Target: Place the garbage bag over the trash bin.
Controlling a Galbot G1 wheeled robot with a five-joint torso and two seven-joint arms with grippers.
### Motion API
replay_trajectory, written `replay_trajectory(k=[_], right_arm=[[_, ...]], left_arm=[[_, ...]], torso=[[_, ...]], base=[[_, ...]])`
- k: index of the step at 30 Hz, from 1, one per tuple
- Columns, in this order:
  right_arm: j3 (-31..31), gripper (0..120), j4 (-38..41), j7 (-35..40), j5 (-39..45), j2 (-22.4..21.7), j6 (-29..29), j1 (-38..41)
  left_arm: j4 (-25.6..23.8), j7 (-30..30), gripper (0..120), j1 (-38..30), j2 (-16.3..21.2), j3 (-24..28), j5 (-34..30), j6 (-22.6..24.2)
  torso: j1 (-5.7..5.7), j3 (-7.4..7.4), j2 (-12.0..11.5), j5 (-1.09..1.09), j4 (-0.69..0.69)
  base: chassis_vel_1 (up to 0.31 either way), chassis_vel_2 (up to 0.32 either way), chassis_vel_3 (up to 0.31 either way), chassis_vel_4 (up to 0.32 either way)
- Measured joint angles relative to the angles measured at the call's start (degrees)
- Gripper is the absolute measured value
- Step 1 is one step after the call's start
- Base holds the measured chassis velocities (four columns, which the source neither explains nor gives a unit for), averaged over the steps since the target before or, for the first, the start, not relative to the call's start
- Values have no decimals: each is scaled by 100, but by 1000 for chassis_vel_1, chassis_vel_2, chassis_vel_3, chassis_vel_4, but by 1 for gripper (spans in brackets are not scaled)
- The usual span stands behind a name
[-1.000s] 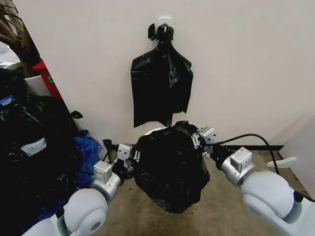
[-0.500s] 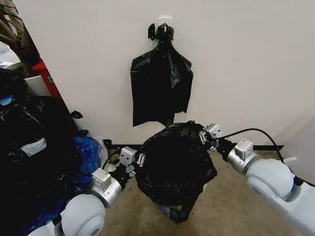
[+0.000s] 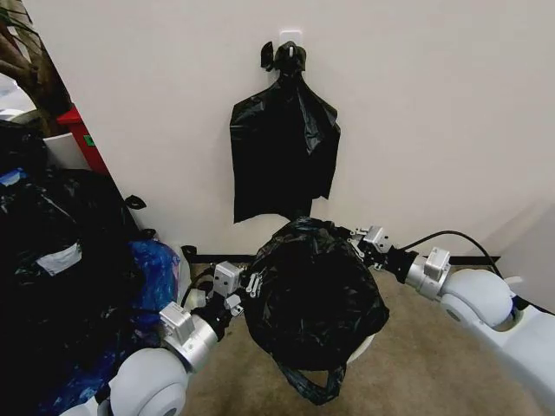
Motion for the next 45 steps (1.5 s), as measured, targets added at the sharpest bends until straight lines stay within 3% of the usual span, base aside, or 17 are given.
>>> replay_trajectory(k=[10,16,18,24,26,30,32,34,37,38,43,45], right_arm=[[46,0,-340,-208,-115,39,386,-8],[297,25,-136,0,-125,-35,507,-276],[375,27,-84,17,-98,-58,508,-333],[885,54,81,150,168,-192,507,-572],[939,56,81,150,192,-197,507,-593],[1476,77,196,333,545,-190,483,-874],[1561,78,265,395,640,-182,445,-942],[1839,88,574,663,1052,-148,243,-1260],[2072,98,1361,1562,2484,-53,-246,-1938],[2072,98,1361,1562,2484,-53,-246,-1938],[2453,100,2780,2965,4972,355,-1121,-3006],[2442,100,3087,3570,5372,468,-1284,-3321]], left_arm=[[120,100,2,-21,-84,-29,-666,-295],[385,-103,2,-82,-151,-41,-923,-299],[453,-119,2,-96,-168,-40,-940,-299],[883,-222,1,-175,-279,-22,-1124,-293],[906,-224,1,-178,-285,-23,-1150,-292],[1087,-360,1,-198,-318,-45,-1365,-272],[1107,-398,1,-205,-323,-48,-1395,-269],[1159,-542,1,-238,-337,-54,-1526,-250],[1226,-745,1,-318,-362,-55,-1789,-198],[1226,-745,1,-318,-362,-55,-1789,-198],[1320,-940,1,-463,-390,-49,-2043,-162],[1349,-993,1,-515,-405,-49,-2094,-162]], torso=[[0,0,0,-1,0],[0,0,0,-1,0],[0,0,0,-1,0],[0,0,0,-1,1],[0,0,0,-1,1],[0,0,0,0,0],[0,0,0,0,1],[0,0,0,-2,1],[0,0,0,0,-2],[0,0,0,0,-2],[-1,-1,0,-2,0],[-1,-1,0,-2,-3]], base=[[0,0,0,0],[0,0,0,0],[0,0,0,0],[0,0,0,0],[0,0,0,0],[0,0,0,0],[0,0,0,0],[0,0,0,0],[0,0,0,0],[0,0,0,0],[0,0,0,0],[0,0,0,0]])
